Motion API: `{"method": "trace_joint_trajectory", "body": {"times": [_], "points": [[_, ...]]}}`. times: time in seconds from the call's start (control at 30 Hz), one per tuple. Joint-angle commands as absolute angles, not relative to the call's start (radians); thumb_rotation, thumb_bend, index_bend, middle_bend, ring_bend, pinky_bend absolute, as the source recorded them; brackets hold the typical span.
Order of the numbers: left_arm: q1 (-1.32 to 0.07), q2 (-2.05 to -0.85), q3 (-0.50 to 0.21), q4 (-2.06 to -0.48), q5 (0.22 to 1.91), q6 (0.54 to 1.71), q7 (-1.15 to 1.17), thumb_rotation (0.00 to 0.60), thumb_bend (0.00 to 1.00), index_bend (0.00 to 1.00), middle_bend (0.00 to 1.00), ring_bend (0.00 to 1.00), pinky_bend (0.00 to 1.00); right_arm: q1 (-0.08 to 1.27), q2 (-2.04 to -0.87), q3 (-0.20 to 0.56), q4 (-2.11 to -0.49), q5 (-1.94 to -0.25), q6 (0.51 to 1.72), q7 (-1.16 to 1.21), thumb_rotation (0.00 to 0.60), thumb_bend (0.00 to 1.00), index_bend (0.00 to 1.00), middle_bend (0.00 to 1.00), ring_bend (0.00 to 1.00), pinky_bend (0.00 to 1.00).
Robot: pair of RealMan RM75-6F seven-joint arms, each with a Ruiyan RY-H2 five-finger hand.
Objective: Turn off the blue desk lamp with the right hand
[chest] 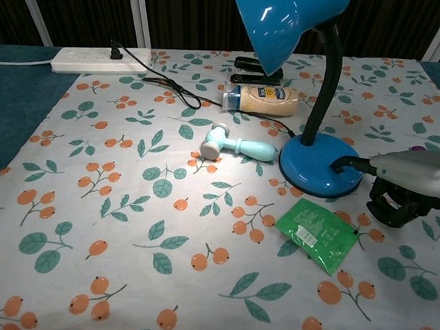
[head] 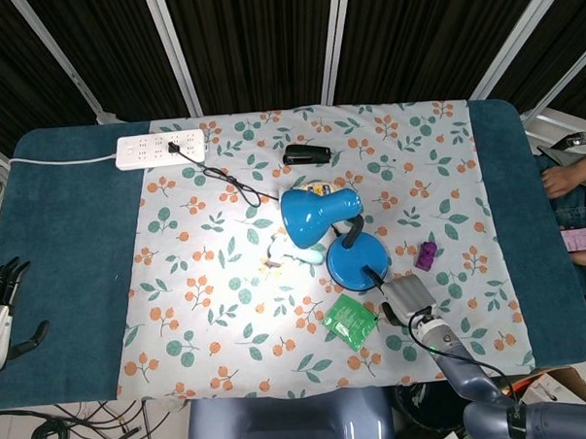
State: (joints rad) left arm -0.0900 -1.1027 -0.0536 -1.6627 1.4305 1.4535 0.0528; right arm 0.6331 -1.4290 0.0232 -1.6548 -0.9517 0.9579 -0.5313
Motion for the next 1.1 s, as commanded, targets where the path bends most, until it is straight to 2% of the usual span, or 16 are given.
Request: {"method": "trace_joint_trajectory", "body": {"times": [0.03,0.3,0.63,0.73,0.83,0.93,1.03,1.1], "points": [[-0.09,-1.103,-0.054,-1.663,1.43,1.453,0.053,0.6,0.3,0.0,0.0,0.0,0.0,0.634,-1.427,0.024,-1.654,-0.948,0.958,-0.531,0.6,0.57,0.02,0.76,0.8,0.76],[-0.09,-1.103,-0.053,-1.662,1.43,1.452,0.054,0.6,0.29,0.0,0.0,0.0,0.0,0.636,-1.427,0.018,-1.647,-0.939,0.947,-0.53,0.6,0.57,0.03,0.76,0.8,0.76],[-0.09,-1.102,-0.053,-1.662,1.429,1.452,0.054,0.6,0.29,0.0,0.0,0.0,0.0,0.645,-1.434,0.016,-1.636,-0.931,0.938,-0.534,0.6,0.57,0.21,0.76,0.79,0.76],[-0.09,-1.102,-0.053,-1.663,1.43,1.452,0.053,0.6,0.29,0.0,0.0,0.0,0.0,0.648,-1.436,0.017,-1.633,-0.926,0.936,-0.536,0.6,0.57,0.22,0.76,0.79,0.76],[-0.09,-1.102,-0.053,-1.663,1.43,1.452,0.053,0.6,0.29,0.0,0.0,0.0,0.0,0.65,-1.436,0.019,-1.632,-0.923,0.936,-0.536,0.6,0.57,0.21,0.76,0.79,0.76],[-0.09,-1.102,-0.053,-1.662,1.43,1.452,0.053,0.6,0.29,0.0,0.0,0.0,0.0,0.65,-1.43,0.025,-1.642,-0.93,0.948,-0.533,0.6,0.57,0.14,0.76,0.79,0.76],[-0.09,-1.101,-0.053,-1.663,1.43,1.452,0.052,0.6,0.29,0.0,0.0,0.0,0.0,0.646,-1.422,0.035,-1.655,-0.947,0.972,-0.524,0.6,0.57,0.05,0.71,0.76,0.74],[-0.09,-1.101,-0.053,-1.663,1.432,1.453,0.052,0.6,0.29,0.0,0.0,0.0,0.0,0.636,-1.408,0.047,-1.678,-0.978,1.008,-0.508,0.6,0.55,0.02,0.67,0.72,0.7]]}}
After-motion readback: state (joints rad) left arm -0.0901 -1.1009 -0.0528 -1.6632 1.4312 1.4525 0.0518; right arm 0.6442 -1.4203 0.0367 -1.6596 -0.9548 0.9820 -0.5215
